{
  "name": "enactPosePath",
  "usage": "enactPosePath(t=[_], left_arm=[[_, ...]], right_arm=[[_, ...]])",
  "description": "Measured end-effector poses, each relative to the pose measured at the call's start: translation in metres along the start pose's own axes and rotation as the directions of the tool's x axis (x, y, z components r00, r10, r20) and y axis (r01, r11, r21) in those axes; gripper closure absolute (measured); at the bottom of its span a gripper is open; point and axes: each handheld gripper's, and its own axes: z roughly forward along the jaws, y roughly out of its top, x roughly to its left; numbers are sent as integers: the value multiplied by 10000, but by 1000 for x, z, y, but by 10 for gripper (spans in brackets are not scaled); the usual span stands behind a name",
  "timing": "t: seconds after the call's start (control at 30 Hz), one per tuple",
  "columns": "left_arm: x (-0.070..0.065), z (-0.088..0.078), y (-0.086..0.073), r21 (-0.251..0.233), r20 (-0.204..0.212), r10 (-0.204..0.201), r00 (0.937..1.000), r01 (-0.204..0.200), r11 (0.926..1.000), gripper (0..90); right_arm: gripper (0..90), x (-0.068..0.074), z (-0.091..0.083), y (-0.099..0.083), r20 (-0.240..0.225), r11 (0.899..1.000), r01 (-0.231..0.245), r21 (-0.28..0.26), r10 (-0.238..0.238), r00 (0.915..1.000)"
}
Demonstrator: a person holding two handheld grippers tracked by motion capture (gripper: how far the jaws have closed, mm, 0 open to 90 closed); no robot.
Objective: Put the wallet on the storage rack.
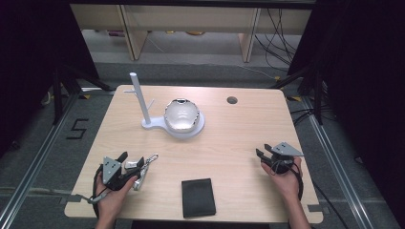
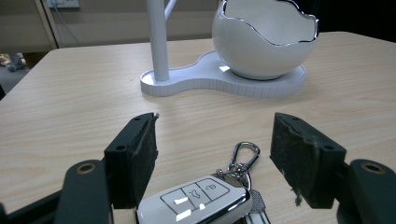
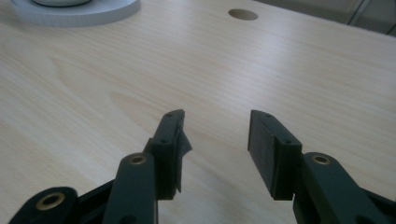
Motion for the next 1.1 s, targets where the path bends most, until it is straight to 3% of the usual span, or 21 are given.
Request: enactPosePath(t=[0.1, 0.17, 0.2, 0.23, 0.3, 0.37, 0.4, 0.47, 0.5, 0.53, 0.57, 0.6, 0.63, 0.67, 0.7, 0.73, 0.8, 0.93, 0.97, 1.0, 1.1], left_arm=[[1, 0, 0, 172, 131, -57, 9999, 55, 9998, 322], [2, 0, 1, 273, 146, -88, 9999, 84, 9996, 329], [2, 0, 1, 266, 134, -129, 9998, 125, 9996, 332], [2, 0, 1, 263, 153, -131, 9998, 127, 9996, 333], [2, 0, 0, 163, 258, -127, 9996, 123, 9998, 333], [2, 0, 0, 169, 270, -90, 9996, 85, 9998, 334], [1, 0, 0, 185, 291, -69, 9996, 63, 9998, 334], [0, 1, 0, 237, 289, 3, 9996, -10, 9997, 336], [0, 1, 0, 237, 289, 3, 9996, -10, 9997, 336], [0, 0, 0, 255, 317, 49, 9995, -57, 9997, 336], [0, 0, 0, 276, 370, 110, 9993, -121, 9995, 335], [0, 0, 0, 276, 370, 110, 9993, -121, 9995, 335], [0, 1, 0, 299, 384, 47, 9993, -58, 9995, 335], [0, 1, 0, 299, 384, 47, 9993, -58, 9995, 335], [0, 0, 1, 401, 342, 59, 9994, -73, 9992, 335], [0, 2, 1, 373, 408, 73, 9991, -88, 9993, 335], [0, 1, 1, 457, 393, 113, 9992, -131, 9989, 335], [0, 1, 1, 396, 419, 67, 9991, -84, 9992, 335], [0, 1, 1, 401, 413, 78, 9991, -94, 9992, 335], [0, 1, 1, 385, 417, 77, 9991, -93, 9992, 335], [-1, 1, 1, 401, 419, 119, 9991, -136, 9991, 335]], right_arm=[[575, 5, -1, 8, -806, 9997, 39, 260, -18, 9967], [576, 16, -5, 15, -1518, 9957, -293, 883, 425, 9875], [577, 19, -4, 20, -1907, 9945, 444, 947, -257, 9813], [582, 26, -7, 25, -2205, 9873, 624, 1460, -290, 9750], [582, 32, -6, 35, -2756, 9719, 1710, 1617, -1219, 9535], [576, 44, -7, 46, -3416, 9469, 2454, 2076, -1649, 9253], [573, 50, -6, 48, -3593, 9446, 2575, 2037, -1725, 9171], [568, 63, -2, 57, -4306, 9171, 3236, 2326, -2012, 8798], [568, 63, -2, 57, -4306, 9171, 3236, 2326, -2012, 8798], [568, 74, 1, 64, -4677, 8933, 3664, 2602, -2154, 8572], [568, 80, 4, 66, -4951, 8827, 3882, 2650, -2209, 8403], [568, 80, 4, 66, -4951, 8827, 3882, 2650, -2209, 8403], [567, 88, 10, 71, -5283, 8635, 4283, 2663, -2409, 8142], [567, 92, 12, 74, -5408, 8485, 4497, 2790, -2482, 8037], [567, 92, 12, 74, -5408, 8485, 4497, 2790, -2482, 8037], [564, 101, 18, 78, -5737, 8250, 4866, 2874, -2586, 7772], [563, 108, 23, 81, -6039, 8089, 5173, 2796, -2707, 7497], [551, 122, 33, 86, -6533, 7741, 5544, 3058, -2530, 7136], [543, 127, 37, 87, -6727, 7636, 5703, 3027, -2526, 6954], [540, 131, 39, 88, -6718, 7554, 5667, 3289, -2346, 7026], [532, 142, 48, 89, -7040, 7215, 6070, 3330, -2380, 6691]])
